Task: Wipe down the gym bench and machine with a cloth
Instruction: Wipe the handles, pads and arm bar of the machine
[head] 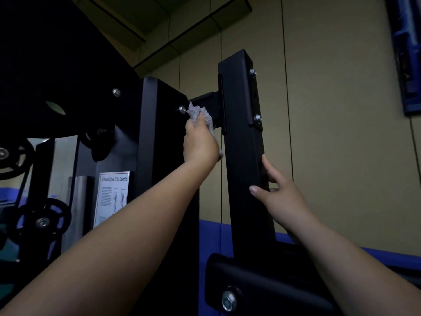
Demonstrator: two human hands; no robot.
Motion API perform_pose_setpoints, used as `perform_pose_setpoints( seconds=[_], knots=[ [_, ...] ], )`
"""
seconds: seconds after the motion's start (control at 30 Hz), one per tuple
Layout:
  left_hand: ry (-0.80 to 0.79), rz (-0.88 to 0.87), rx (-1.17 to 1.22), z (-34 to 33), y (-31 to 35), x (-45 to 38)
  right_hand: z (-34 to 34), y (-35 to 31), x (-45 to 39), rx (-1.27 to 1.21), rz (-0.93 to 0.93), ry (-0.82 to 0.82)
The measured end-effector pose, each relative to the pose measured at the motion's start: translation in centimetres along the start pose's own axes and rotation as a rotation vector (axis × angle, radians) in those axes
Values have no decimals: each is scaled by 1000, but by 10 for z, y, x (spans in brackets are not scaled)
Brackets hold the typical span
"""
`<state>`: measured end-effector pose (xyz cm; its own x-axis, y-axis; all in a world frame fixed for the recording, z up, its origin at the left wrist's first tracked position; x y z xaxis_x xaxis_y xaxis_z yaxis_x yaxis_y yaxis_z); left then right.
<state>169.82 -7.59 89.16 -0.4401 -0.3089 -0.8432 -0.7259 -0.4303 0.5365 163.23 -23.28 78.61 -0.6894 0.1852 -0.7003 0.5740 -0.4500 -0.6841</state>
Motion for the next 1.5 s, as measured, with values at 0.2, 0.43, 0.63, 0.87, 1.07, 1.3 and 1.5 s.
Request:
perform_pose_setpoints(
  seconds=[0.2,0.43,0.63,0.87,1.07,1.3,1.5],
  knots=[
    [-7,191,15,10,-13,24,0,-3,2,4,-5,10],
    [-32,-245,-386,10,0,-19,-1,-1,-1,-9,-24,3],
    [-75,-171,-575,4,-3,-23,-2,0,-2,-36,-30,1],
    [-142,-411,-153,2,11,-18,-2,-1,-1,-25,-33,19],
    [-225,-695,1,-7,6,14,-1,0,-2,-17,-37,14],
    [-309,-572,-94,-1,-20,64,0,-8,9,160,-29,3],
    [-466,-442,-262,26,-13,123,7,-20,34,471,-105,-40]
  ],
)
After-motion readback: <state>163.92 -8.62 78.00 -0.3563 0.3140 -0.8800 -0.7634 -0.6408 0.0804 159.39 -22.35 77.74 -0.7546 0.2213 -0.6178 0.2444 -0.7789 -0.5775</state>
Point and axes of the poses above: each hand's wrist, its own x-axis away from the middle knuckle, its own z-axis out of the back of the hand, y = z × x, the point moved 3 cm from there along -x, towards the middle knuckle, and after that the axes turned 3 degrees about x, right-handed, at the moved point
